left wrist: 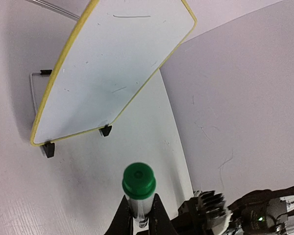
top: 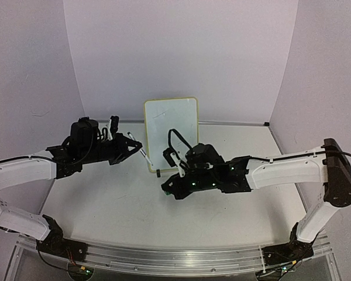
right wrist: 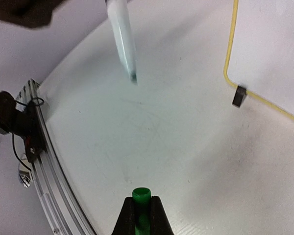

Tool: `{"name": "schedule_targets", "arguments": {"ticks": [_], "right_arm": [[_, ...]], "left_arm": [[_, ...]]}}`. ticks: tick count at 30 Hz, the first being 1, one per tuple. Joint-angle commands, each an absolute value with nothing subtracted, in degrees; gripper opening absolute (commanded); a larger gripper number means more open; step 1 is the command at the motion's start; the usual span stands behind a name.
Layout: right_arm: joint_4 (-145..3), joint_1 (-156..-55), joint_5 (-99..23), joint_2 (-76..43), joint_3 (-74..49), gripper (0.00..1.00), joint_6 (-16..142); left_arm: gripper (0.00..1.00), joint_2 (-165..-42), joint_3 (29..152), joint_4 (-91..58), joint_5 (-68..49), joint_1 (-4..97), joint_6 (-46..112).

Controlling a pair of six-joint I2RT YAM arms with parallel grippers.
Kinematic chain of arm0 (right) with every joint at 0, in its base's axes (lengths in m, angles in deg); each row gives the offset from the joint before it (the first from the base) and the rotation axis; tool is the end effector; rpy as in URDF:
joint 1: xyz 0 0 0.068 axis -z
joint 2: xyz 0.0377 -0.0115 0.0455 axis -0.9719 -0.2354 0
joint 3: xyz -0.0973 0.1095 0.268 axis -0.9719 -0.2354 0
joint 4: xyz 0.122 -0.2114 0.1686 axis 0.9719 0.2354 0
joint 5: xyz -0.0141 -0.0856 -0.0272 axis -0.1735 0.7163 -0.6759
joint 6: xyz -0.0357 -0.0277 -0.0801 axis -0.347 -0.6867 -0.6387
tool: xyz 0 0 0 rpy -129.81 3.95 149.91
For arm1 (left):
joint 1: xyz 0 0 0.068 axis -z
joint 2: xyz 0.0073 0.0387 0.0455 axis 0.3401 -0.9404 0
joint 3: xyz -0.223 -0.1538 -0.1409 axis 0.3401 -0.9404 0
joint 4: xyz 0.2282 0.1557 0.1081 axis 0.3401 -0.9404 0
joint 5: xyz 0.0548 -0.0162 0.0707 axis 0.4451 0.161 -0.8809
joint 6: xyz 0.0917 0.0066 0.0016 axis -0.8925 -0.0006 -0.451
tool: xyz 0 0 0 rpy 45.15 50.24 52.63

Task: Write a sentence on the whiteboard
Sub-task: Open the pen cap of the whiteboard marker, then put down the pen cap at the center of the board.

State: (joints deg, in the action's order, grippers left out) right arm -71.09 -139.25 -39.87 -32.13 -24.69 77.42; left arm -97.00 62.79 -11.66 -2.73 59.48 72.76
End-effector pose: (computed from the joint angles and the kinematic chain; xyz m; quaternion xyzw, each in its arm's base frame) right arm 0.1935 0.4091 0.2204 -0.3509 0.8041 0.3736 0.3012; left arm 0.2491 -0.2335 0.2832 -0.0066 0.8039 -0.4912 0.3354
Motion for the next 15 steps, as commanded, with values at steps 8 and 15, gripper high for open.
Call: {"name": "schedule_targets", "arguments": {"ticks": [8, 15], "right_arm": [[-67.32, -138.69, -34.90, -38.79, -23.97, 0.00, 79.12], [-67.28, -138.68, -35.86, -47.44, -17.88, 0.02, 80.50]], "left_arm": [[0.00, -97.16, 68.62, -23.57, -7.76, 58.55, 64.49], [0.00, -97.32, 70.58, -35.35, -8.87, 57.90, 58.61]]}}
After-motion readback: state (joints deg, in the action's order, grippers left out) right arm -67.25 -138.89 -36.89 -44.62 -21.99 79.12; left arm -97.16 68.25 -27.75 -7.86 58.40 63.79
